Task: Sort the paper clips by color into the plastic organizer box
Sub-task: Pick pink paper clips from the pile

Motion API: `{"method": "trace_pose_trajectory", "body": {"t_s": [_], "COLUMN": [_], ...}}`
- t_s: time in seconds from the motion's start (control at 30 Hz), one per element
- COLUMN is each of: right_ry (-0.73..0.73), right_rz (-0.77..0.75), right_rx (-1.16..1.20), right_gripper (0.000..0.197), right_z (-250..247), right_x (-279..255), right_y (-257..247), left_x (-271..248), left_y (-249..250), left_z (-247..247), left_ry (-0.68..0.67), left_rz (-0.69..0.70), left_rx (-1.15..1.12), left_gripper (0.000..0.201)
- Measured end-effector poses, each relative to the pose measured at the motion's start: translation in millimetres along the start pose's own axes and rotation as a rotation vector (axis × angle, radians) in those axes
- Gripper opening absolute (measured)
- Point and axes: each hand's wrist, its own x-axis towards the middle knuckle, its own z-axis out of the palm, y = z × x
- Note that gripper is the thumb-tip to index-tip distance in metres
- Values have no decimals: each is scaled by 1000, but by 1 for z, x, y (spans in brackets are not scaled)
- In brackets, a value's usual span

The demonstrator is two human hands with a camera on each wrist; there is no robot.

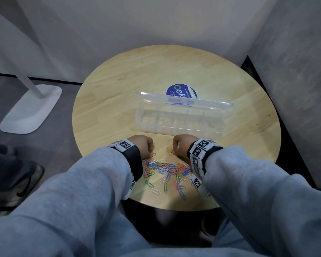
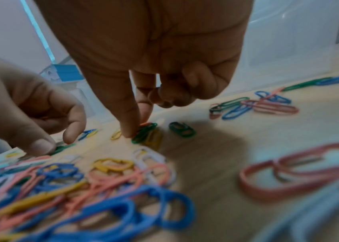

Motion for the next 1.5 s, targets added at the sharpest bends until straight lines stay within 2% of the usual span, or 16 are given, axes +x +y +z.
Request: {"method": "trace_pose_trajectory", "body": {"t_s": [0.07,0.17,0.3,0.43,0.57,0.67,0.73,0.87,0.97,1.07,1.17,1.23,1.37,1.5], "right_ry": [-29,-70,-49,-67,-107,-130,-157,-225,-252,-207,-91,-71,-85,-80], "right_rz": [25,71,109,135,124,109,132,231,231,116,-3,-63,-112,-167], "right_rx": [-3,69,446,751,909,1060,1088,1056,975,760,417,255,129,6], "right_gripper": [10,26,24,23,25,22,25,27,25,18,11,7,7,24], "right_z": [0,2,0,-5,-2,3,6,10,11,13,13,12,15,22], "right_x": [0,-2,-11,-16,-17,-17,-16,-19,-20,-20,-24,-25,-24,-19], "right_y": [2,10,19,26,28,25,22,6,-5,-10,-15,-21,-35,-45], "left_x": [0,2,1,-5,-11,-20,-27,-37,-37,-33,-30,-28,-27,-27], "left_y": [-1,1,-1,-7,-19,-31,-39,-49,-52,-48,-41,-37,-33,-30], "left_z": [1,5,7,-2,-23,-34,-39,-33,-18,-8,1,6,11,8], "left_ry": [-8,-26,-51,-13,-108,-83,-69,-55,-84,-63,50,80,63,66], "left_rz": [-21,-33,-69,-63,-65,-77,-96,-218,-254,-177,-122,-124,-126,-154], "left_rx": [-8,-31,-148,-289,-509,-761,-848,-701,-640,-493,-324,-295,-317,-280], "left_gripper": [14,18,23,15,21,27,26,29,28,12,8,5,16,8]}}
